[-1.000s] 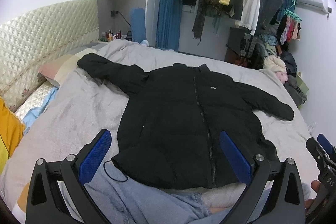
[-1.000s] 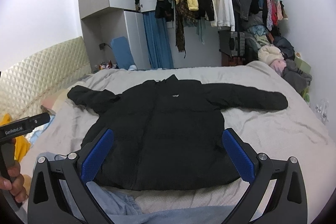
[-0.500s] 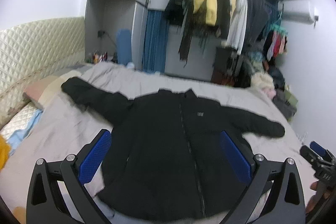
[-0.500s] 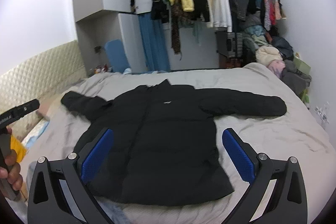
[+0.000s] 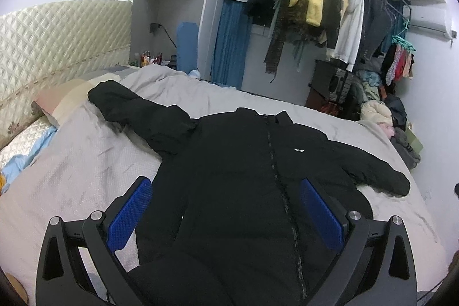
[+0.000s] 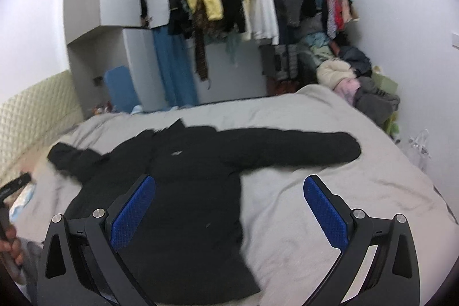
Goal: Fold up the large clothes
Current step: 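Move the right tool to the jacket sleeve nearest it and grasp its cuff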
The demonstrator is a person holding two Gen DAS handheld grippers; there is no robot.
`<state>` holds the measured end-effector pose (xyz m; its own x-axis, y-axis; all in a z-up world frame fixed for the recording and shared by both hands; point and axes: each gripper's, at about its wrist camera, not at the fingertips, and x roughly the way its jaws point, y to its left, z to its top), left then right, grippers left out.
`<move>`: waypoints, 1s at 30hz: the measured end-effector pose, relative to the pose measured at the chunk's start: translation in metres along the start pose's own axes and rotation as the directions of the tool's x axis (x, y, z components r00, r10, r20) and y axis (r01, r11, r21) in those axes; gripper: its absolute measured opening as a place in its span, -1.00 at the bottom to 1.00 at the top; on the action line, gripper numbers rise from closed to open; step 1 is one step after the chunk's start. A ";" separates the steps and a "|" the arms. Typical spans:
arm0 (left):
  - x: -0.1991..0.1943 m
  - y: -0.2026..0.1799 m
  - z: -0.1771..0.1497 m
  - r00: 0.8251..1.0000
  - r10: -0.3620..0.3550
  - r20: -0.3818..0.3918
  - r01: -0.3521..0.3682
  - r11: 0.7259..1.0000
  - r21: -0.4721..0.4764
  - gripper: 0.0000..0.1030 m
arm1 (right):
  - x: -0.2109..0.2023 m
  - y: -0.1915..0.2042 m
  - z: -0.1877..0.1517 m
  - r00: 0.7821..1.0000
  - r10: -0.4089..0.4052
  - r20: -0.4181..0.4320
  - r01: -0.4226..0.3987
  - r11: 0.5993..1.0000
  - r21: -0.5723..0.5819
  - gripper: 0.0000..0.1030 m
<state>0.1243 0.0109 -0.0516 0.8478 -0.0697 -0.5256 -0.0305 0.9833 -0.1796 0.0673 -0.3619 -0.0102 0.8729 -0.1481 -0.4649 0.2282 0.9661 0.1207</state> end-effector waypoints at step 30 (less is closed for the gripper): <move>0.117 0.004 -0.013 0.994 0.062 -0.086 -0.064 0.998 -0.019 1.00 | 0.249 -0.245 -0.023 0.986 -0.081 -0.149 0.129 0.930 0.346 0.97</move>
<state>0.2165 0.0049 -0.1242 0.7955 -0.0229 -0.6055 -0.0946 0.9824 -0.1614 0.2187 -0.6302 -0.1755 0.7776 -0.1931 -0.5983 0.4736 0.8059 0.3553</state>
